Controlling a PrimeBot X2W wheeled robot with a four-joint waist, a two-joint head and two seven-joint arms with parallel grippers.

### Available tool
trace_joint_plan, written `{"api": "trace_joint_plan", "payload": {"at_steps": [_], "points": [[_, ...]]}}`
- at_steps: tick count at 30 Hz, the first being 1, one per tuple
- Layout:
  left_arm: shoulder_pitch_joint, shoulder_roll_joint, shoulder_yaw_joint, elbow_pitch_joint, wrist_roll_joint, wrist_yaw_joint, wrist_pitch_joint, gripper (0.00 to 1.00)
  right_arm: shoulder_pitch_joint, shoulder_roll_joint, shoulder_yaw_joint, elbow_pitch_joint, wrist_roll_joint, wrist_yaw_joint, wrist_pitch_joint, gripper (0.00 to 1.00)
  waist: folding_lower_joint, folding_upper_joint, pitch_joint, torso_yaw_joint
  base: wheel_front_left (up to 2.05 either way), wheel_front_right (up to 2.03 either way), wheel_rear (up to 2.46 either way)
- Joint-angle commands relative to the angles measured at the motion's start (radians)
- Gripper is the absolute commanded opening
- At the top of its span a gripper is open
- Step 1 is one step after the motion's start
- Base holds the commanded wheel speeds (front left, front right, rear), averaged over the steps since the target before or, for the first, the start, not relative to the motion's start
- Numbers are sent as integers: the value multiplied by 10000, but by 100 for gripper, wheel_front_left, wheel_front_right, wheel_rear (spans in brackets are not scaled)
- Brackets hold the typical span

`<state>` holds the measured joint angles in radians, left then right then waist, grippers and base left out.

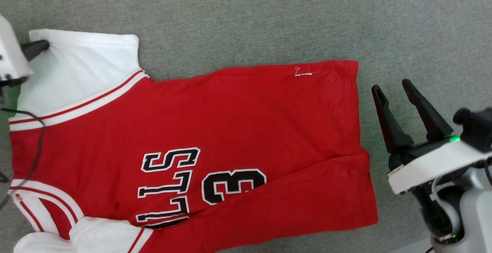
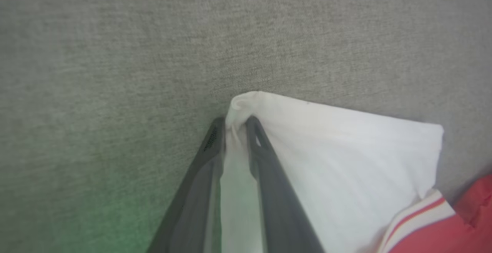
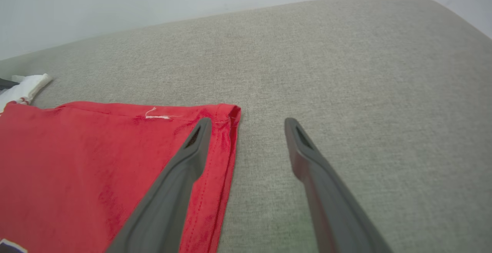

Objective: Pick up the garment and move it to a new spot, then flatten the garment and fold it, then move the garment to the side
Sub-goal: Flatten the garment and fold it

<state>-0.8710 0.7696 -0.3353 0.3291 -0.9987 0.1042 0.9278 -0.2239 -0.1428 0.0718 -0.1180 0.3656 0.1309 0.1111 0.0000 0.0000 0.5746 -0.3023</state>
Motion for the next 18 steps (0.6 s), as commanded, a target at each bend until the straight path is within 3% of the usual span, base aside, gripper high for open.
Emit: {"api": "trace_joint_plan", "payload": {"at_steps": [1, 5, 10, 18], "points": [[996, -829, -697, 427, -106, -104, 195, 0, -276, -137, -41, 98, 187, -4, 212, 100, 0, 0, -100, 71, 0, 0, 0], [716, -892, -592, 485, 98, -330, -459, 0, -894, -576, -71, 620, 957, -4, 1552, 100, 0, 0, -428, 335, 0, 0, 0], [-81, -1097, -539, 358, 468, -779, -1434, 0, -1909, -1283, -16, 1525, 1754, -2, 4116, 100, 0, 0, -795, 987, 0, 0, 0], [-840, -1590, -829, -177, 905, -1238, -2158, 0, -3002, -1750, 121, 2437, 1961, -4, 6959, 100, 0, 0, -651, 1935, 0, 0, 0]]}}
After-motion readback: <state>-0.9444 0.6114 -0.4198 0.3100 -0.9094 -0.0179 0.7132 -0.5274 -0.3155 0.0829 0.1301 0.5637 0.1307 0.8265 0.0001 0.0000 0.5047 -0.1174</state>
